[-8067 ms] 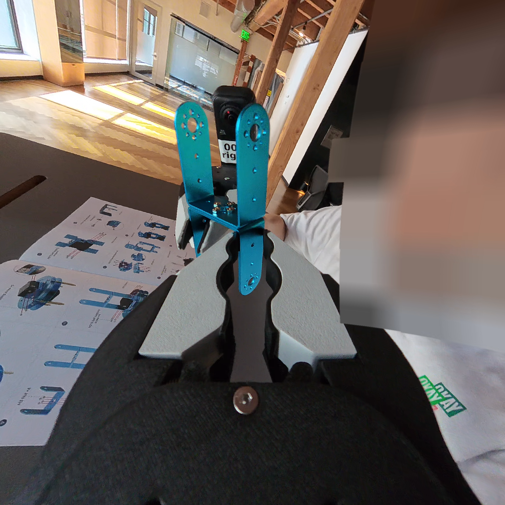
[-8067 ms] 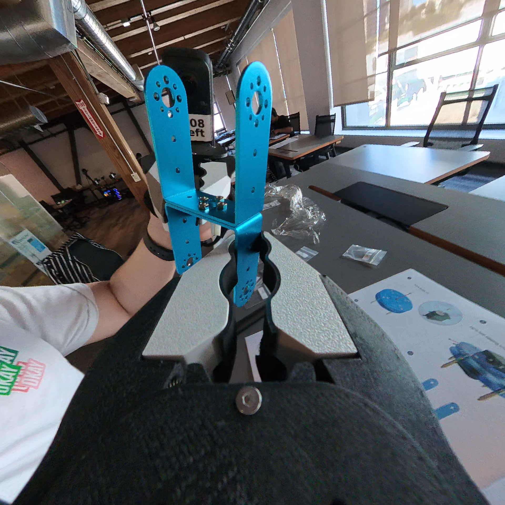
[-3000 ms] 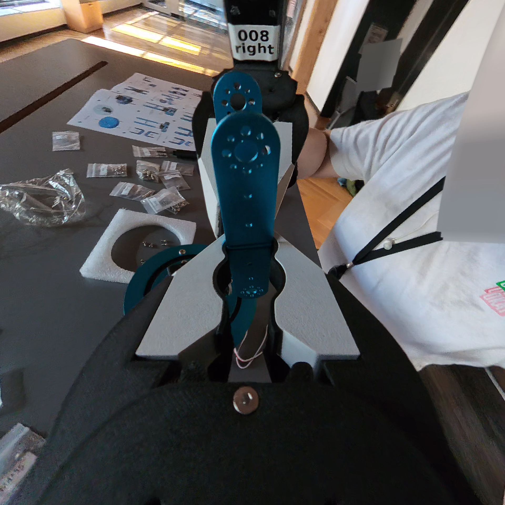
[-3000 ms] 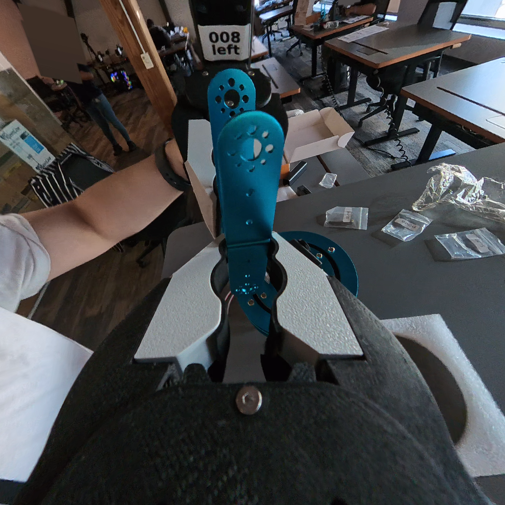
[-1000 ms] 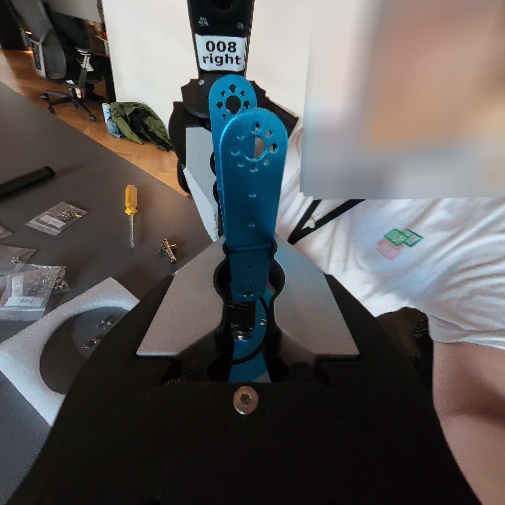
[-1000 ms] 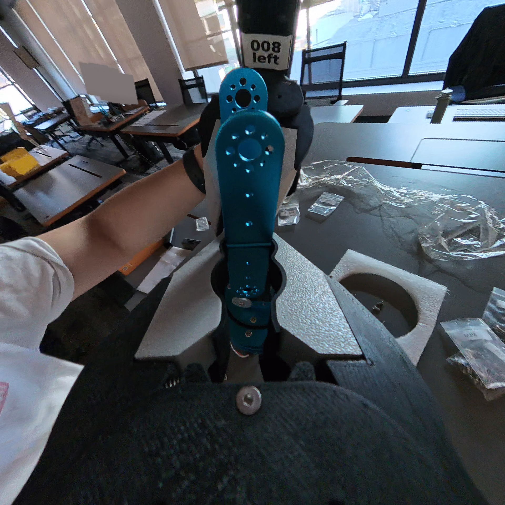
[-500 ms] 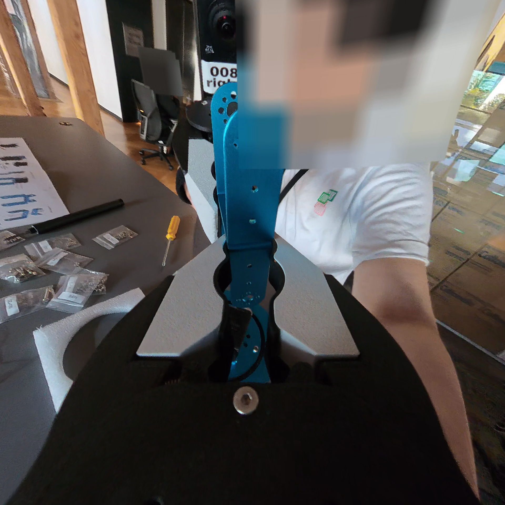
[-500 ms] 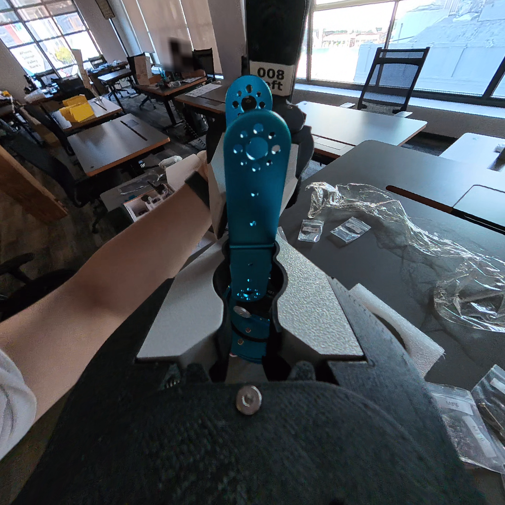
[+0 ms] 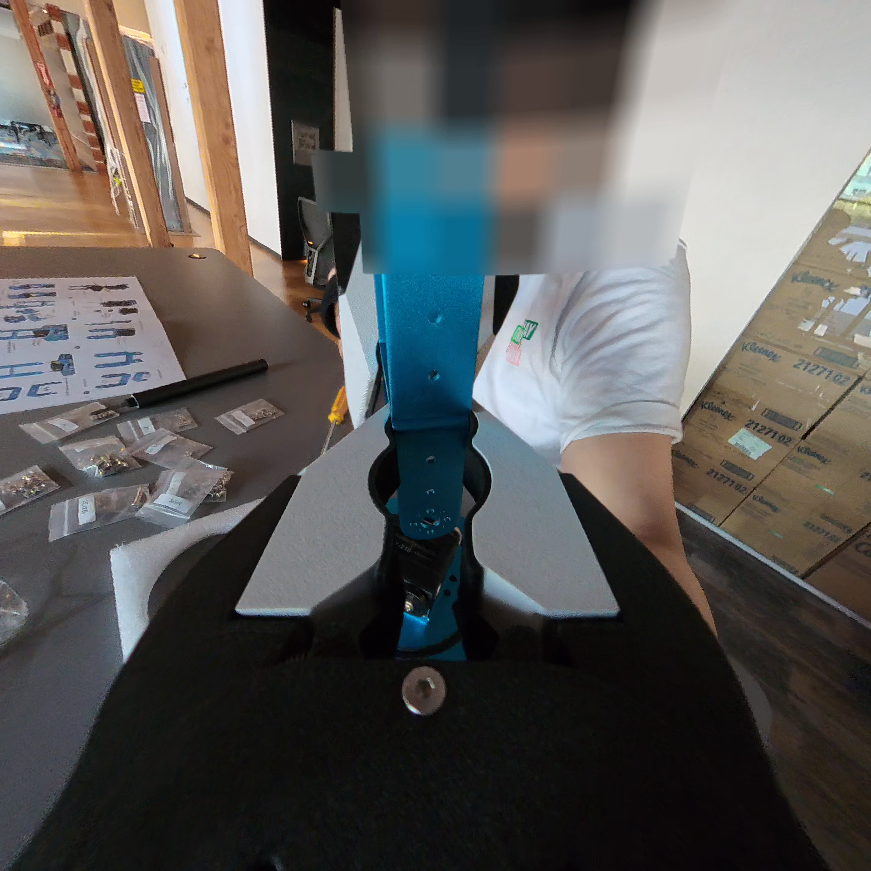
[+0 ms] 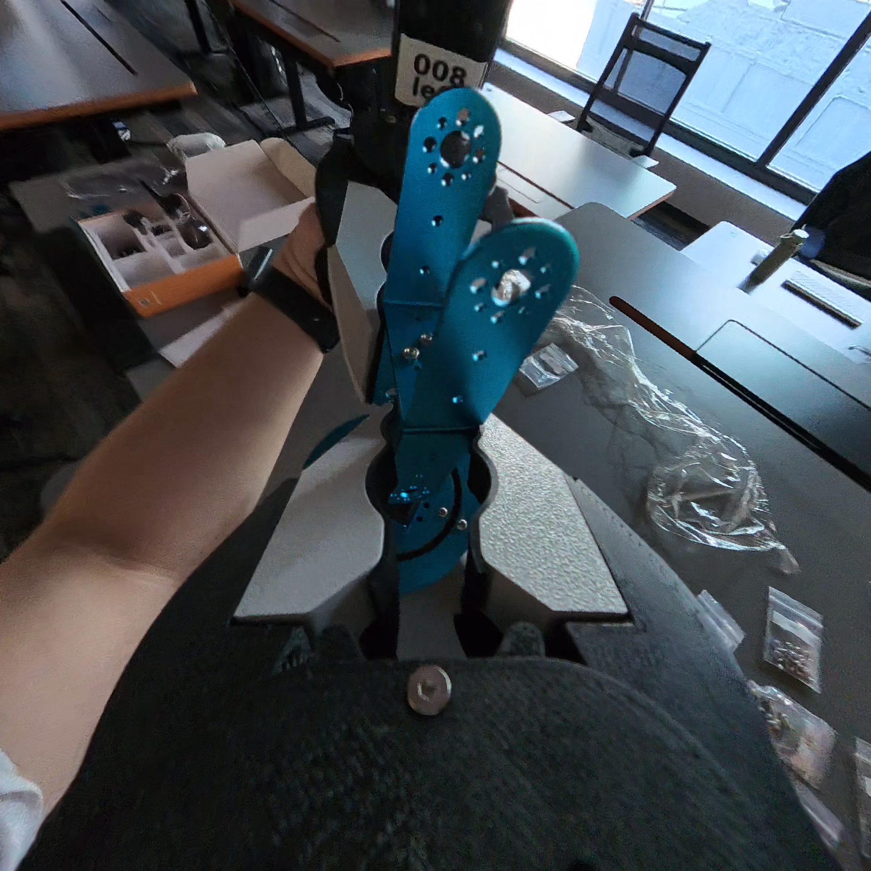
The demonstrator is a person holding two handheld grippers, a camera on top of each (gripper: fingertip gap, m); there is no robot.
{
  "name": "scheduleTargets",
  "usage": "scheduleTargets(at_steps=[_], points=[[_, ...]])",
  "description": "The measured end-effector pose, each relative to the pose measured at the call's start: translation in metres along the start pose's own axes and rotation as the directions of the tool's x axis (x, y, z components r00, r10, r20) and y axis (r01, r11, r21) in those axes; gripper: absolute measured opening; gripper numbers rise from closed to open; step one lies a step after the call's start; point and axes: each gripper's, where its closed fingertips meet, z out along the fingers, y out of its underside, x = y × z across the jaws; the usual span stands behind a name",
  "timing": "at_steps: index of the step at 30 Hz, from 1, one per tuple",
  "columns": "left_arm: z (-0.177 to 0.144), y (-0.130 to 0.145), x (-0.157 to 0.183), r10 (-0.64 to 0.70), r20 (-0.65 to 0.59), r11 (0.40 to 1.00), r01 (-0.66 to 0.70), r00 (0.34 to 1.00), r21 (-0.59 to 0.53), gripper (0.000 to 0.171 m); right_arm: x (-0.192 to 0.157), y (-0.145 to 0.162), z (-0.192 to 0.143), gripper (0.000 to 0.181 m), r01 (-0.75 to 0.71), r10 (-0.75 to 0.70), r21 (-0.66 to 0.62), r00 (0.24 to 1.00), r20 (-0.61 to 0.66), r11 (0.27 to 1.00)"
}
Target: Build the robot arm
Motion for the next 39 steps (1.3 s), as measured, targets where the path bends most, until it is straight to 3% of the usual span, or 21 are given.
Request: scheduleTargets(at_steps=[13, 39], points=[[-0.0012, 0.0064, -0.0001, -0.036, -0.048, 0.998, 0.039, 0.998, 0.049, 0.02, -0.0046, 0.0028, 0.0045, 0.023, -0.087, 0.09, -0.027, 0.984, 0.153, 0.996], [-0.0012, 0.0051, 0.0017, -0.011, -0.037, 0.998, 0.013, 0.999, 0.055, 0.02, -0.0079, 0.0007, 0.0037, 0.023, -0.064, 0.066, -0.017, 0.982, 0.179, 0.998]])
